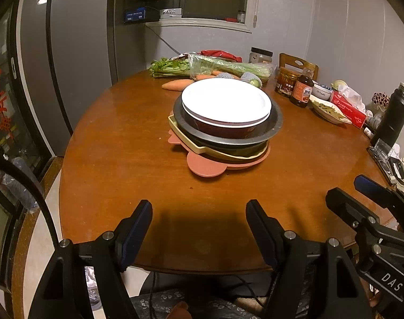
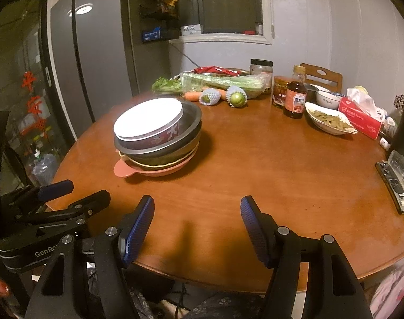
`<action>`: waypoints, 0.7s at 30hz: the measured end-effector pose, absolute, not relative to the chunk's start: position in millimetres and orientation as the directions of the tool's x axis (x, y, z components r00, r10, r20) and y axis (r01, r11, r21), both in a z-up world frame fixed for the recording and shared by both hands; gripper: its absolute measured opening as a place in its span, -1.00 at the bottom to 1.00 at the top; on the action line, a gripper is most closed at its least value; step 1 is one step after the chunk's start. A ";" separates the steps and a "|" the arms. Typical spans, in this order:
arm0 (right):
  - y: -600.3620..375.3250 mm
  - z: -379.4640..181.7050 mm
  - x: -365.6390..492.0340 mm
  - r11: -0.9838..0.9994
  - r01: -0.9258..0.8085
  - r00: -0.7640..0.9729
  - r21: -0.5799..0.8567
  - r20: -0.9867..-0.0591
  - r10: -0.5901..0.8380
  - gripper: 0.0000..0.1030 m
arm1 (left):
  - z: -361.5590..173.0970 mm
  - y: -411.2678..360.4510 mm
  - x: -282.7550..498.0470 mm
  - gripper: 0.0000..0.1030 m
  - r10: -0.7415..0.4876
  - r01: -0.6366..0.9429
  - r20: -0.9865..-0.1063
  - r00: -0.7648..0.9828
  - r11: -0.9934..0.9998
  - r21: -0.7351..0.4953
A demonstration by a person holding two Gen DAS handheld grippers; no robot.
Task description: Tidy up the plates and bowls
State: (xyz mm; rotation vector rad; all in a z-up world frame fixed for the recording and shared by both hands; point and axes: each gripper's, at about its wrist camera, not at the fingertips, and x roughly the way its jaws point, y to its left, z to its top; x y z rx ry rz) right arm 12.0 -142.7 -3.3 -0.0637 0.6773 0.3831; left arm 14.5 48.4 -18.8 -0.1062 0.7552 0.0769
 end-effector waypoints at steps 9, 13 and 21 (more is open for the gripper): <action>-141.7 -7.1 14.8 0.925 -0.372 0.700 0.072 -0.633 0.330 0.34 | -17.1 46.9 13.7 0.40 0.034 -0.102 -0.684 0.729 0.993 -0.059; -141.3 -7.5 14.0 0.925 -0.374 0.700 0.071 -0.632 0.332 0.34 | -16.9 47.1 13.7 0.40 0.033 -0.101 -0.684 0.728 0.993 -0.060; -142.4 -8.5 14.4 0.925 -0.371 0.698 0.078 -0.634 0.333 0.34 | -16.2 47.0 12.8 0.40 0.035 -0.103 -0.680 0.732 0.993 -0.060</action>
